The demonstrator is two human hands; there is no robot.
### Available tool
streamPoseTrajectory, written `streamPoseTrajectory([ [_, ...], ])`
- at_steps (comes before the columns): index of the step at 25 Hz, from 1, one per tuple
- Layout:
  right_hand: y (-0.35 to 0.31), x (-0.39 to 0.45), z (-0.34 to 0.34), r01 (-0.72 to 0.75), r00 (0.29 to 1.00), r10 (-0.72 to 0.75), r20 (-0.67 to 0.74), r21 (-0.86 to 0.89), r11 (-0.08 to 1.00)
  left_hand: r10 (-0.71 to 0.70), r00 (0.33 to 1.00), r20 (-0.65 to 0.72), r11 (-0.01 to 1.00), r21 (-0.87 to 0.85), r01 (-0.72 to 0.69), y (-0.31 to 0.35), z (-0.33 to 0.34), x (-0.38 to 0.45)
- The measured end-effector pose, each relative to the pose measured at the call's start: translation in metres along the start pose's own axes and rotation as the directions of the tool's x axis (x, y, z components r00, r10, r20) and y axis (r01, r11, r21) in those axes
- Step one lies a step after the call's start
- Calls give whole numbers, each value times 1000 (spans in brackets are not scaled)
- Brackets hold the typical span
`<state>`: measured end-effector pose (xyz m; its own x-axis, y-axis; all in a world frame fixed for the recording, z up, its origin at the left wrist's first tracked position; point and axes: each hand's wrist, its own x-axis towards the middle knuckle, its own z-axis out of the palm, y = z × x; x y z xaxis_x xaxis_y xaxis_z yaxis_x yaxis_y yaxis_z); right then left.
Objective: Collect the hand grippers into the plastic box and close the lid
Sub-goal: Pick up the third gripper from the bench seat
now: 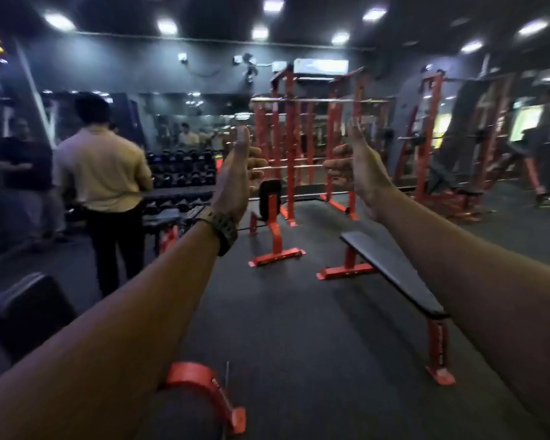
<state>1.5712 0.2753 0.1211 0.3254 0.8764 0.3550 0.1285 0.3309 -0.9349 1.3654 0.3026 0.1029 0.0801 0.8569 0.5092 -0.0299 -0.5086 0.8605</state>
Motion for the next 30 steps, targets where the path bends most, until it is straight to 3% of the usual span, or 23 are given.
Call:
streamPoseTrajectory([
  [4,77,21,114,-123,960,112,255,25,992,-132,965,-225,988,46,146,-71,-101,-4],
  [9,131,36,202,-227,868,165,468,77,971,-189,873,-450,962,93,256,-111,-164,-7],
  [14,217,32,269,-314,708,273,652,-56,948,-281,690,-667,907,50,418,-177,-192,-46],
  [20,325,-1,356,-377,526,423,738,-244,894,-362,534,-765,847,-29,532,-247,-233,-83],
  [24,377,-13,427,-363,482,494,723,-348,864,-422,459,-782,802,-87,591,-303,-290,-89],
  [30,440,-15,531,-351,414,596,688,-483,802,-523,413,-746,731,-144,667,-385,-385,-74],
])
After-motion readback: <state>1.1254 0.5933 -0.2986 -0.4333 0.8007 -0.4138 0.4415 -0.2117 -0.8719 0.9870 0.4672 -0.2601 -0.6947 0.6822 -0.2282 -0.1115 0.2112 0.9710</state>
